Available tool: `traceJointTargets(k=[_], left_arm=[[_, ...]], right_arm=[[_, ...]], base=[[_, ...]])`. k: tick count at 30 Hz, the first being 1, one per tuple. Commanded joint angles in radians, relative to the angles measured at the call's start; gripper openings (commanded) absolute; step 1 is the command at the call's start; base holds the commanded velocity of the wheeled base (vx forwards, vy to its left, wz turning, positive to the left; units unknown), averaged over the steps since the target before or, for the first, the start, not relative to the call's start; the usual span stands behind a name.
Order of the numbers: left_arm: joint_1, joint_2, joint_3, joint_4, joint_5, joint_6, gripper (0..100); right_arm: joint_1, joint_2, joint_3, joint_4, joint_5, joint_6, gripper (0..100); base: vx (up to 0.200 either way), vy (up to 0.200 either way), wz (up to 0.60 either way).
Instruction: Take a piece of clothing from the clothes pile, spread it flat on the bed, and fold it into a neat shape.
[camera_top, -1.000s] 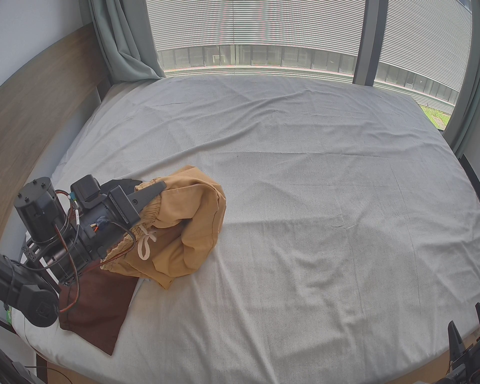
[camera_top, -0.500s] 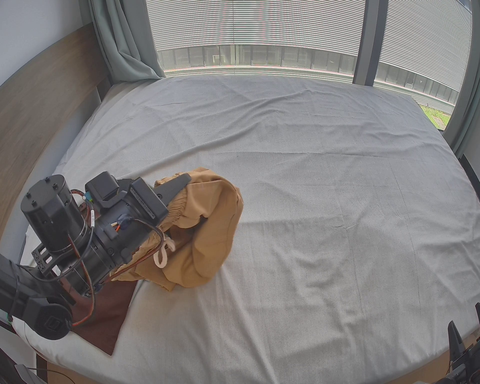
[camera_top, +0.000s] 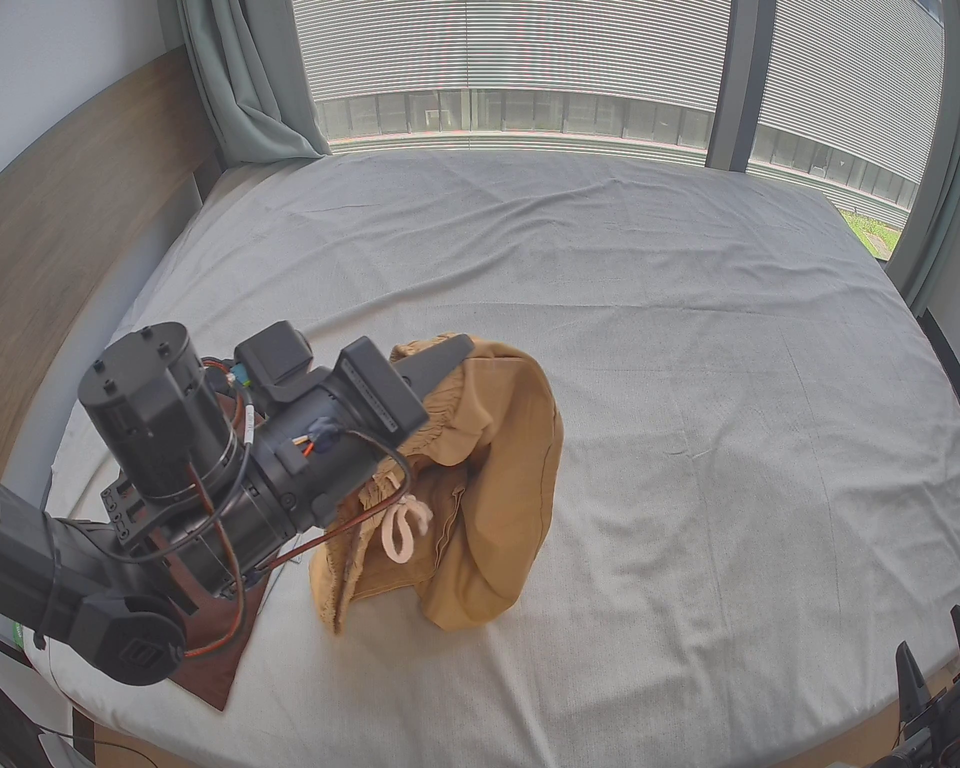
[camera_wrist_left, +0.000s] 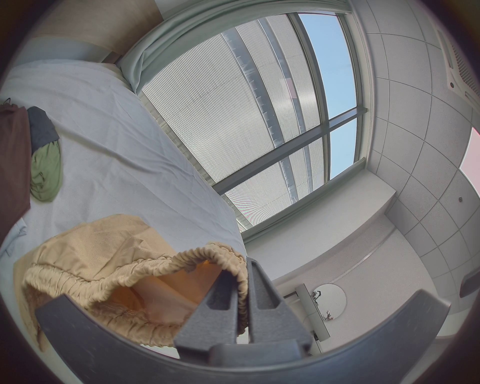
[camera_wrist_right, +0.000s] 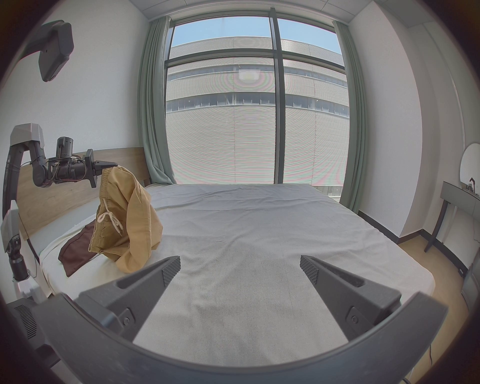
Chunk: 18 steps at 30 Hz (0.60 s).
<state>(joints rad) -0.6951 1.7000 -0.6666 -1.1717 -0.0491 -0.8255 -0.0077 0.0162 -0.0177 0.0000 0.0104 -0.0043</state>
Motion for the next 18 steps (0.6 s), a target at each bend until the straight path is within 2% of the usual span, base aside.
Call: traceJointTargets(k=[1, 18], left_arm=[[-0.040, 0.056, -0.044, 0.004, 0.000, 0.000, 0], [-0.138, 0.274, -0.189, 0.001, -0.012, 0.005, 0]], right_arm=[[0.000, -0.010, 0.018, 0.000, 0.000, -0.002, 100], [-0.002, -0.010, 0.018, 0.000, 0.000, -0.002, 100]], base=[[0.000, 0.000, 0.00], [0.000, 0.000, 0.00]])
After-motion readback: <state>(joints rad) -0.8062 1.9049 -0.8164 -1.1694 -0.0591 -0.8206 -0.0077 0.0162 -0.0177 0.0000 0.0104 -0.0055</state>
